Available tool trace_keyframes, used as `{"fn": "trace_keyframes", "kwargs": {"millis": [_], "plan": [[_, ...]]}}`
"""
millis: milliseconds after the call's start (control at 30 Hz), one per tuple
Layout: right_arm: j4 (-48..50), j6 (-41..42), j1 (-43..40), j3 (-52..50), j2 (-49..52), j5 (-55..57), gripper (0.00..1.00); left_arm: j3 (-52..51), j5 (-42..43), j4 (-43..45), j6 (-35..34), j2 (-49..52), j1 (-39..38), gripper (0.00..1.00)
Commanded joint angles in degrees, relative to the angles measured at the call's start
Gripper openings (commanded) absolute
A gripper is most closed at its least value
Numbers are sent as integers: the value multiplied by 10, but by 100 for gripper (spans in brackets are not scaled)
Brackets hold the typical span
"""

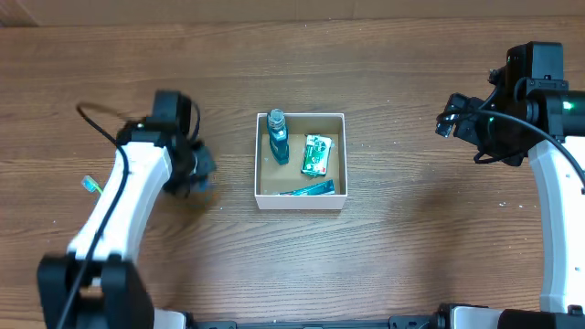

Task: Pack container
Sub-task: 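Grasp the blue razor with the left gripper, then place the blue razor into the box with the left gripper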

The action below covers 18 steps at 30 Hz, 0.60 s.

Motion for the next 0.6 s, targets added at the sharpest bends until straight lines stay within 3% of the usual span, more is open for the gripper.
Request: {"fn": "trace_keyframes", "kwargs": {"millis": [0,133,267,500,567], "plan": [[4,-4,-1,-1,-3,5,100,77,-31,7,122,-75,-94,4],[5,-4,-1,-1,-3,5,100,93,-37,50,273,-88,-230,4],[5,-4,-1,-1,-3,5,100,93,-37,62,355,-48,-303,4],[3,-4,-1,-1,-3,5,100,93,-34,65,360,75,-314,4],[3,-4,-1,-1,-3,5,100,93,-34,64,359,96,-314,11]]}}
